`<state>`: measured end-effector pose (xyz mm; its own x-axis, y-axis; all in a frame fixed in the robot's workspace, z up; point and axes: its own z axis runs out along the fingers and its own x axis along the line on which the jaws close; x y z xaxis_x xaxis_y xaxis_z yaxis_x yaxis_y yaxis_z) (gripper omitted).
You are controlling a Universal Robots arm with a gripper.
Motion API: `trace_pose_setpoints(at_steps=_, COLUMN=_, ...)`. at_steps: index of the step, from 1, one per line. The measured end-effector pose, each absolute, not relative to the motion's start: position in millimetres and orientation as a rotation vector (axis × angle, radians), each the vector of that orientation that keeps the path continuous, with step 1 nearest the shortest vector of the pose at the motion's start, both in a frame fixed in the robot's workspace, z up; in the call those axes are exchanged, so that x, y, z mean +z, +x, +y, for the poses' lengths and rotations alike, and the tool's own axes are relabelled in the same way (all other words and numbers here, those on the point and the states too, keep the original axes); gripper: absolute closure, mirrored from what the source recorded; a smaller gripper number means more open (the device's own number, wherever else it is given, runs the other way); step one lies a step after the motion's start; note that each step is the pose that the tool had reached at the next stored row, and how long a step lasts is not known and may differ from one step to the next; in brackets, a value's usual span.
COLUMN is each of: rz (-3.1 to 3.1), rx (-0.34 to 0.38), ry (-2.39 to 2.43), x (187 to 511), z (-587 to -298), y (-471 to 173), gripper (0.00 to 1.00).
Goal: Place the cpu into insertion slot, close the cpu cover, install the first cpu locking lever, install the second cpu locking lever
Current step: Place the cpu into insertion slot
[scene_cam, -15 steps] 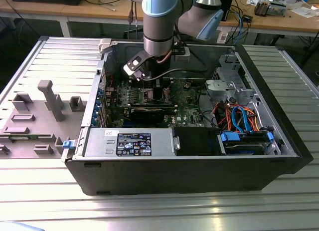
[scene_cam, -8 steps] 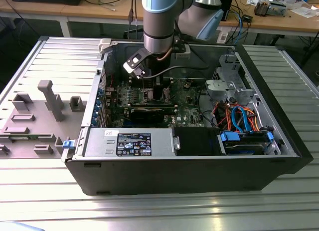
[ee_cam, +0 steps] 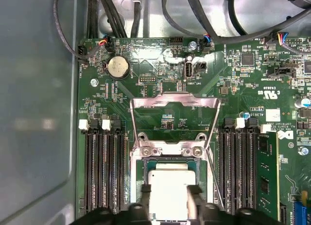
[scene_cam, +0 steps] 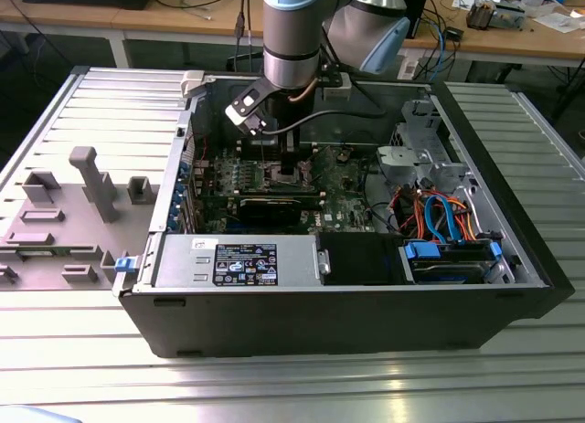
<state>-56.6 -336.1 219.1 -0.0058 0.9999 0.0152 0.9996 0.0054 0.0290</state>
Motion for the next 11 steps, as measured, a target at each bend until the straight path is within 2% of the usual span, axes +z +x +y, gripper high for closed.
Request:
trace_pose_setpoints(at_steps=1, rz=2.22, rx=0.049, ry=2.208, x=219.2, z=-336.2, y=-56.7, gripper=0.64)
trace_pose_setpoints(at_steps=3, rz=2.22, rx=0.049, ry=2.208, x=219.2, z=-336.1, y=-56.7, gripper=0.76)
trace_pose_setpoints(at_steps=4, rz=2.22, rx=0.049, ry=2.208, x=219.2, z=-336.1, y=-56.7, gripper=0.76)
trace_pose_setpoints(at_steps=7, rz=2.221, rx=0.049, ry=2.208, x=219.2, z=-336.1, y=-56.7, gripper=0.88)
trace_pose_setpoints(at_steps=11, rz=2.221, rx=0.049, ry=2.208, x=219.2, z=-336.1, y=-56.7, gripper=0.89)
